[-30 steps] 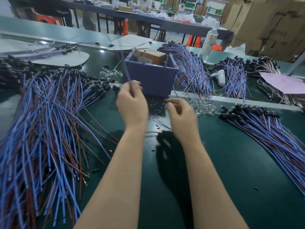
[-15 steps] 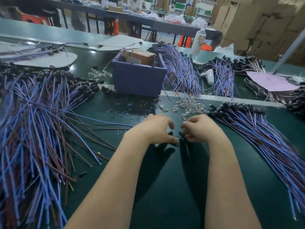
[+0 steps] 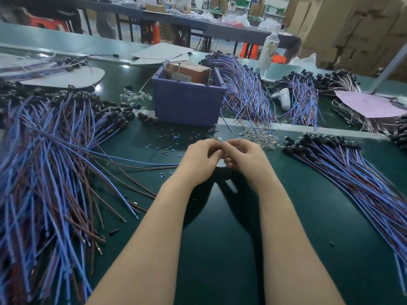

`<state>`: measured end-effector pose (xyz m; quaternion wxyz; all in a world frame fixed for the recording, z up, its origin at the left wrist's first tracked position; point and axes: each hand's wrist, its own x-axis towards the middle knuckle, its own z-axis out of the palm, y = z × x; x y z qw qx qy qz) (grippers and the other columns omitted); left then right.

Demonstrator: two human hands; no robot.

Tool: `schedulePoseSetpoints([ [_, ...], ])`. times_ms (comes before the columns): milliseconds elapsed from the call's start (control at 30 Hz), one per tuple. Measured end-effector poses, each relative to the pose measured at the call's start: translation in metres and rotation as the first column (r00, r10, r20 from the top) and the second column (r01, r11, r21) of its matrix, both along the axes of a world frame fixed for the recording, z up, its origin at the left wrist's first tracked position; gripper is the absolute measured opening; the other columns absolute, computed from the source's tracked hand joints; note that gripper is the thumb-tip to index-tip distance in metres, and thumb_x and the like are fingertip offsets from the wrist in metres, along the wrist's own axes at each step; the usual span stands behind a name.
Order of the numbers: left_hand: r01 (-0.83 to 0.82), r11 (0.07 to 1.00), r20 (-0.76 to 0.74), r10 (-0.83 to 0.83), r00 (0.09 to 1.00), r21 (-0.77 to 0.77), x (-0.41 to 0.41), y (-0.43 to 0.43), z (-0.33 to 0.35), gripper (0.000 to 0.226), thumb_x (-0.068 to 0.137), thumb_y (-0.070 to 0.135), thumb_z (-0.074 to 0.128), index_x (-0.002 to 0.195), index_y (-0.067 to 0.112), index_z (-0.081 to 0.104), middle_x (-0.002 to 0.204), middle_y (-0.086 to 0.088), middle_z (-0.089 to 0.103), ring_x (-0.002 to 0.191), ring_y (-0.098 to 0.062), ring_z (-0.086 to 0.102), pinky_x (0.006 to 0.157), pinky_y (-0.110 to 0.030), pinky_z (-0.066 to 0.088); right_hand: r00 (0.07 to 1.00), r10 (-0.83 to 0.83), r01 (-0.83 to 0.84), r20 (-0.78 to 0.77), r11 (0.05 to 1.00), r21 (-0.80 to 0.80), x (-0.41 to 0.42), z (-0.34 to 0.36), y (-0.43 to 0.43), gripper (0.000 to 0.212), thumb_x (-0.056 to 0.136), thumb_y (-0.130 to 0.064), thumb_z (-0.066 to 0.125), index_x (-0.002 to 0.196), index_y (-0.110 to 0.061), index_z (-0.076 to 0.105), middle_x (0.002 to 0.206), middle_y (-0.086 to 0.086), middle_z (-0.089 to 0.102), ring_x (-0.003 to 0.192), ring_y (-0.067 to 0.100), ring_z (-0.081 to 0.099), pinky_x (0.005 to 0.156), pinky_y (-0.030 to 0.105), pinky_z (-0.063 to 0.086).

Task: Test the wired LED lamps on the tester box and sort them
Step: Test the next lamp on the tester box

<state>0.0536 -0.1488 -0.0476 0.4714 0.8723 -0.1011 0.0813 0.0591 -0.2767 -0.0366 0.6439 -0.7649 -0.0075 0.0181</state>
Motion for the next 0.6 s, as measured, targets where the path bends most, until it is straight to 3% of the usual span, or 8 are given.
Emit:
schedulePoseSetpoints([
  [167, 0.015, 0.997, -0.006, -0.016, 1.0, -0.078, 0.001, 0.005, -0.002, 0.018, 0.093, 0.012, 0.055, 0.103, 0.013, 0.07, 0.082, 0.006, 0.067, 0.081, -0.01, 0.061, 0.082, -0.022, 0.048, 0.999, 0.008, -0.013, 0.044, 0.992, 0.123, 0.001, -0.007, 0.005, 0.017, 0.094, -0.007, 0.053, 0.077, -0.009, 0.056, 0.064, 0.004, 0.057, 0.053, 0.006, 0.05, 0.054, 0.017, 0.041],
  [300, 0.034, 0.993, -0.022, -0.037, 0.999, -0.112, 0.001, 0.006, -0.002, 0.018, 0.094, 0.01, 0.054, 0.102, 0.01, 0.07, 0.088, -0.004, 0.07, 0.084, -0.015, 0.063, 0.089, -0.033, 0.051, 0.999, 0.002, -0.008, 0.037, 0.984, 0.175, 0.002, -0.009, 0.007, 0.018, 0.095, -0.007, 0.053, 0.077, -0.009, 0.054, 0.065, 0.006, 0.058, 0.052, 0.006, 0.05, 0.051, 0.016, 0.039],
  [367, 0.006, 0.996, -0.013, -0.007, 1.0, -0.084, 0.001, 0.004, -0.003, 0.019, 0.093, 0.012, 0.054, 0.102, 0.012, 0.071, 0.088, -0.003, 0.071, 0.087, -0.016, 0.065, 0.089, -0.034, 0.051, 0.997, -0.059, 0.052, 0.055, 0.992, 0.115, 0.004, -0.011, 0.01, 0.019, 0.094, -0.009, 0.055, 0.075, -0.011, 0.054, 0.064, 0.005, 0.058, 0.052, 0.007, 0.05, 0.051, 0.016, 0.041],
  [500, -0.088, 0.994, 0.002, 0.089, 0.996, -0.065, 0.002, 0.001, -0.004, 0.015, 0.092, 0.019, 0.059, 0.098, 0.015, 0.072, 0.091, 0.0, 0.073, 0.086, -0.015, 0.066, 0.087, -0.032, 0.051, 0.96, -0.179, 0.217, 0.215, 0.961, -0.171, 0.006, -0.014, 0.012, 0.021, 0.091, -0.021, 0.059, 0.071, -0.02, 0.054, 0.064, -0.003, 0.061, 0.061, 0.011, 0.056, 0.066, 0.029, 0.048],
  [600, -0.046, 0.994, -0.007, 0.045, 0.999, -0.096, 0.001, 0.003, -0.003, 0.012, 0.092, 0.02, 0.059, 0.095, 0.015, 0.069, 0.09, 0.001, 0.072, 0.084, -0.015, 0.064, 0.087, -0.032, 0.051, 0.975, -0.093, 0.116, 0.202, 0.988, -0.104, 0.003, -0.01, 0.007, 0.017, 0.093, -0.02, 0.057, 0.077, -0.019, 0.055, 0.063, -0.005, 0.06, 0.054, 0.004, 0.052, 0.058, 0.021, 0.044],
])
